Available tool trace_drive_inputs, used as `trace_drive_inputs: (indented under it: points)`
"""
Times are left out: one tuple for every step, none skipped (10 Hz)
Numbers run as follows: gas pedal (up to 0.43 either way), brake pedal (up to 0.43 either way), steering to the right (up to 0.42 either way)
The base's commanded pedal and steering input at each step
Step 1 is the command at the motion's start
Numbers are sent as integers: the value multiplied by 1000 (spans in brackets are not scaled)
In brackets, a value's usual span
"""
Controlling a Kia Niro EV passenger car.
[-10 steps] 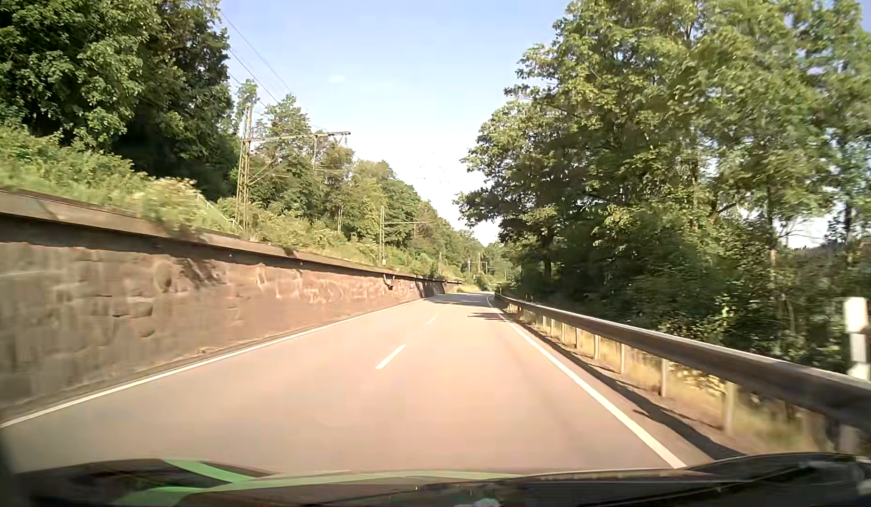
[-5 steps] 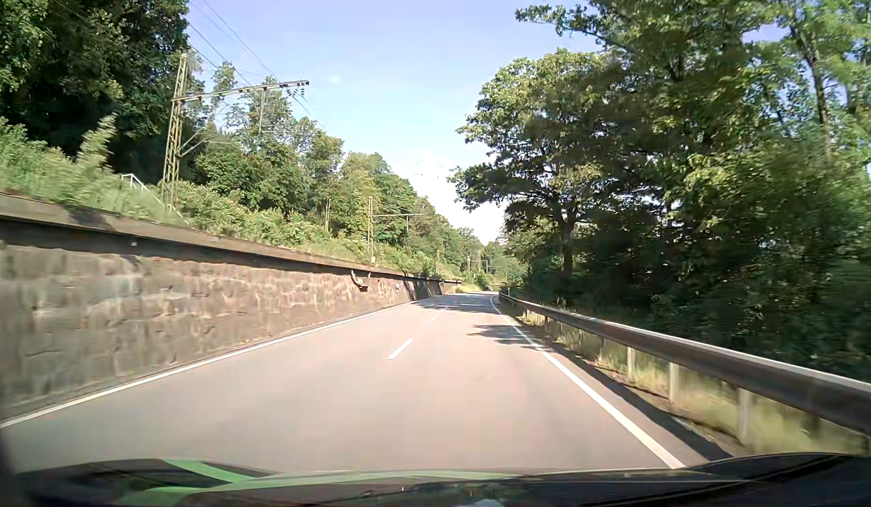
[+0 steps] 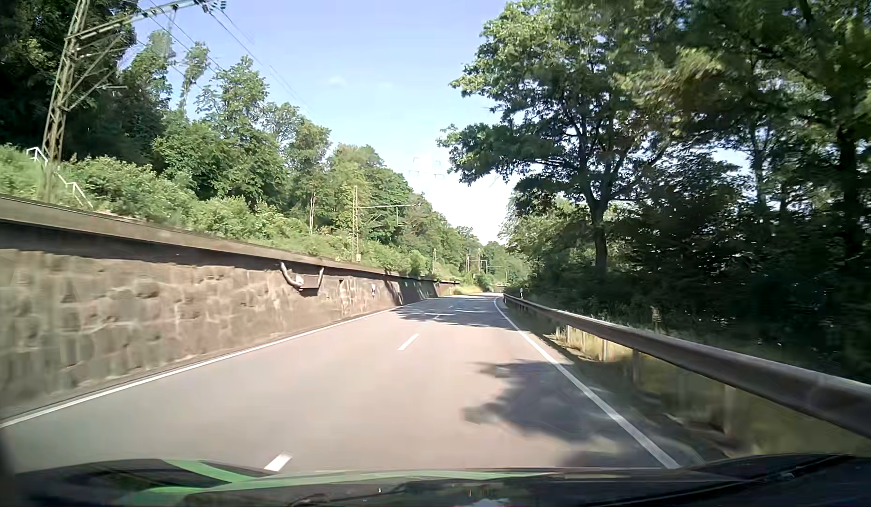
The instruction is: Follow the waypoints while adhering to traffic rules and regulations
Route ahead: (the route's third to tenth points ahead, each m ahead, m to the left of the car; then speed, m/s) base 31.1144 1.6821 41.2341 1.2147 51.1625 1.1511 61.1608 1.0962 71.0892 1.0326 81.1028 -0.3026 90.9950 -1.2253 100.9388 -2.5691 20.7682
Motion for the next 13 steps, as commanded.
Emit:
trace_drive_inputs:
  points:
    - [209,0,0]
    - [209,0,0]
    - [197,0,1]
    - [189,0,3]
    - [189,0,4]
    - [177,0,4]
    - [177,0,4]
    - [177,0,4]
    - [177,0,4]
    - [177,0,4]
    - [177,0,4]
    - [177,0,4]
    - [189,0,4]
